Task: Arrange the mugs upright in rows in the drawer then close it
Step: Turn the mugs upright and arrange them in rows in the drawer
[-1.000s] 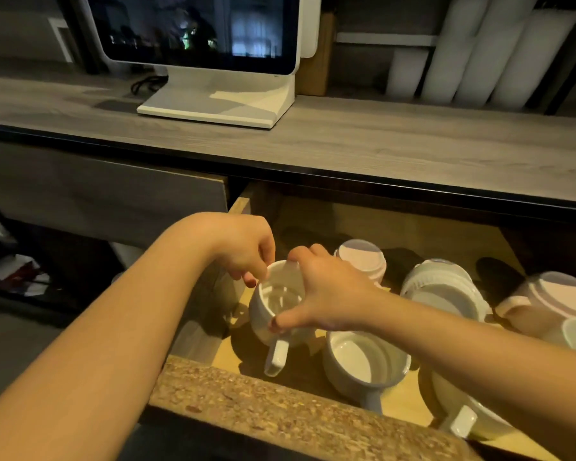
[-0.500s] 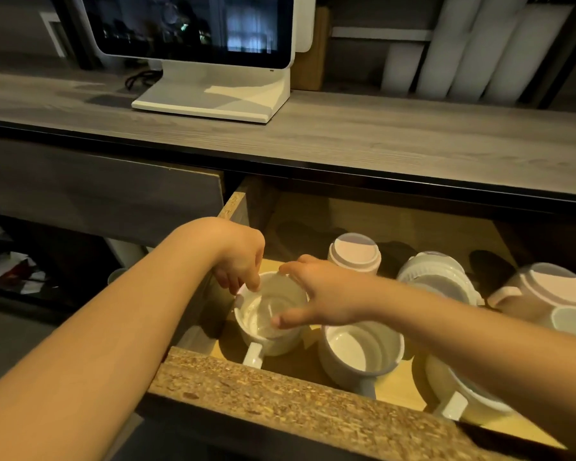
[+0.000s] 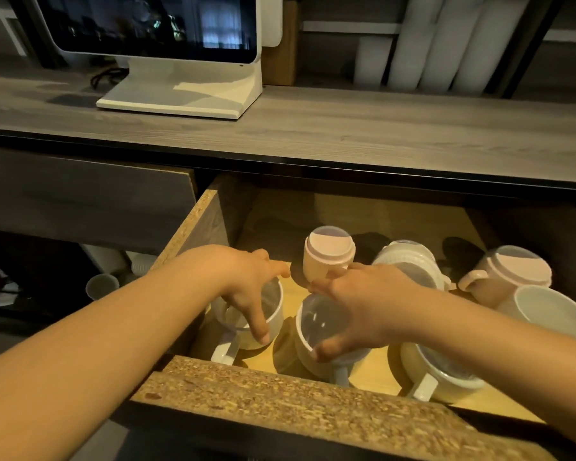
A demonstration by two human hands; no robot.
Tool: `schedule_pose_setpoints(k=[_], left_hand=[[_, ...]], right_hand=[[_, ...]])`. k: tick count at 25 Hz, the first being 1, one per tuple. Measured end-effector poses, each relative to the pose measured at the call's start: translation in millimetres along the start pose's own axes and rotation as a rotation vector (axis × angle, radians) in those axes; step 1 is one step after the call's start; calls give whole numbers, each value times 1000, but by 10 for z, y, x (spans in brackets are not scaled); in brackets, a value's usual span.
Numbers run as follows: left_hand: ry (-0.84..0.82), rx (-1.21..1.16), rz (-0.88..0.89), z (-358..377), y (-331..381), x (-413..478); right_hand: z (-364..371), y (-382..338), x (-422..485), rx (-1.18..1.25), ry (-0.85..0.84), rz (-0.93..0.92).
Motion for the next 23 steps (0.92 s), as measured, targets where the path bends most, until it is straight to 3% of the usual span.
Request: schedule_pose_setpoints(k=[4,11,23], left_hand=[[48,125,-4,42,51,58],[57,134,-24,16,54,28],[4,123,-50,52,91,4]], right_hand=[[29,-36,-40,-103,-2,-19],[-14,27,-30,-190,62,2],[57,72,-26,-199,-31,23]])
Point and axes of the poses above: each hand's wrist, its own x-axis towards the middle knuckle, its own z-axis out of the palm, y = z × x, the point moved 5 cm from there along x, towards the middle knuckle, and after that the axes turned 6 degrees about y, right-handed, at the moved point
